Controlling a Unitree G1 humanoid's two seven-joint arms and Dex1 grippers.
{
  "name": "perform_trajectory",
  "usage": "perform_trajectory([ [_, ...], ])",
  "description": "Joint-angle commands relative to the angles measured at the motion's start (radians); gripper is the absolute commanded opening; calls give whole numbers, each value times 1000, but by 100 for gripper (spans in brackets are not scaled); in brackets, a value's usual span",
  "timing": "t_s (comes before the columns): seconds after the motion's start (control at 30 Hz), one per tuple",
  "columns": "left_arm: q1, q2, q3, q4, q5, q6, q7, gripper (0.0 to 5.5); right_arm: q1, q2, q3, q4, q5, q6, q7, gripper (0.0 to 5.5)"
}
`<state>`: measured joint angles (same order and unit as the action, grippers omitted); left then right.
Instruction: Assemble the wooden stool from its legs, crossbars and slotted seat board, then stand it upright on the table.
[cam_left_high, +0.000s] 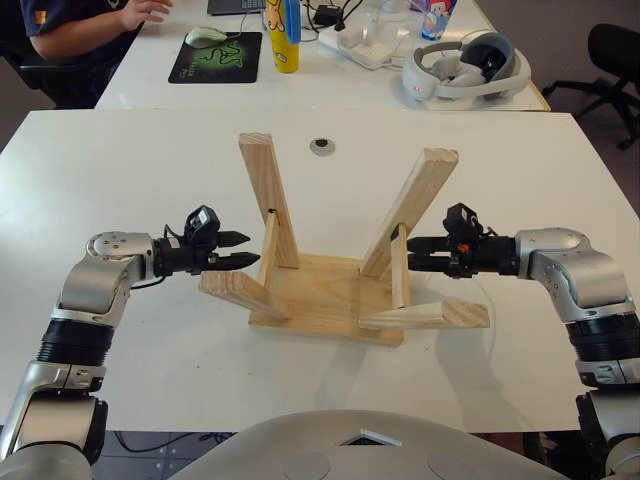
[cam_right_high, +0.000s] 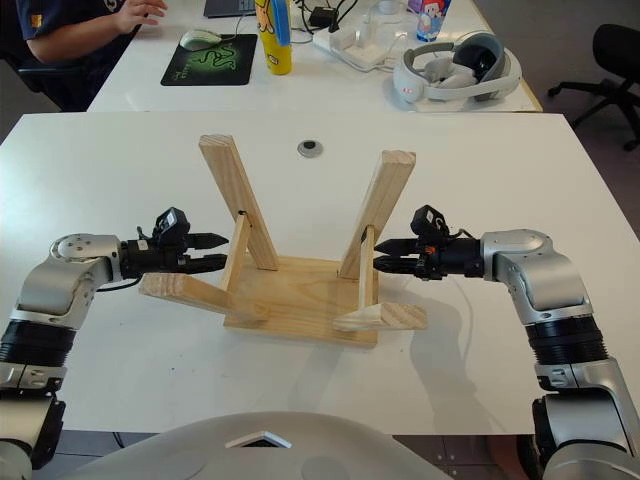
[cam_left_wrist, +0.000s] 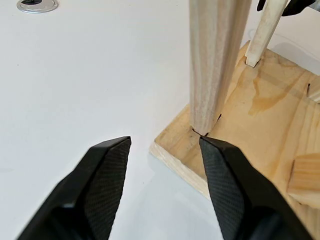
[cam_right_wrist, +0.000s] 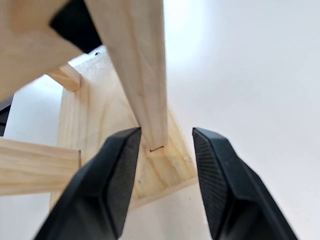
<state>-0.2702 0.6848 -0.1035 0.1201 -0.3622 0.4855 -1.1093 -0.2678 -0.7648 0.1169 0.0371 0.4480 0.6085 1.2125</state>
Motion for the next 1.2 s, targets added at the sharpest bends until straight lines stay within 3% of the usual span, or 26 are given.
perform_trajectory([
  [0.03, -51, -43, -16, 12, -22, 38, -17, 255, -19, 27, 26, 4, -17, -17, 1, 190],
  [0.53, -102, -123, -25, 26, -47, 98, -22, 255, -48, 88, 53, 35, -59, -41, -16, 190],
  [0.63, -94, -126, -33, 15, -53, 114, -34, 216, -55, 89, 54, 38, -60, -38, -10, 190],
  [0.77, -69, -108, -42, 0, -53, 131, -52, 150, -63, 80, 55, 44, -54, -26, 8, 128],
  [1.0, -57, -106, -31, 11, -73, 175, -68, 147, -54, 83, 37, 22, -1, 48, 32, 127],
  [1.2, 8, -68, -78, -114, -159, 325, -128, 142, -64, 75, -2, 3, 115, 220, 92, 127],
])
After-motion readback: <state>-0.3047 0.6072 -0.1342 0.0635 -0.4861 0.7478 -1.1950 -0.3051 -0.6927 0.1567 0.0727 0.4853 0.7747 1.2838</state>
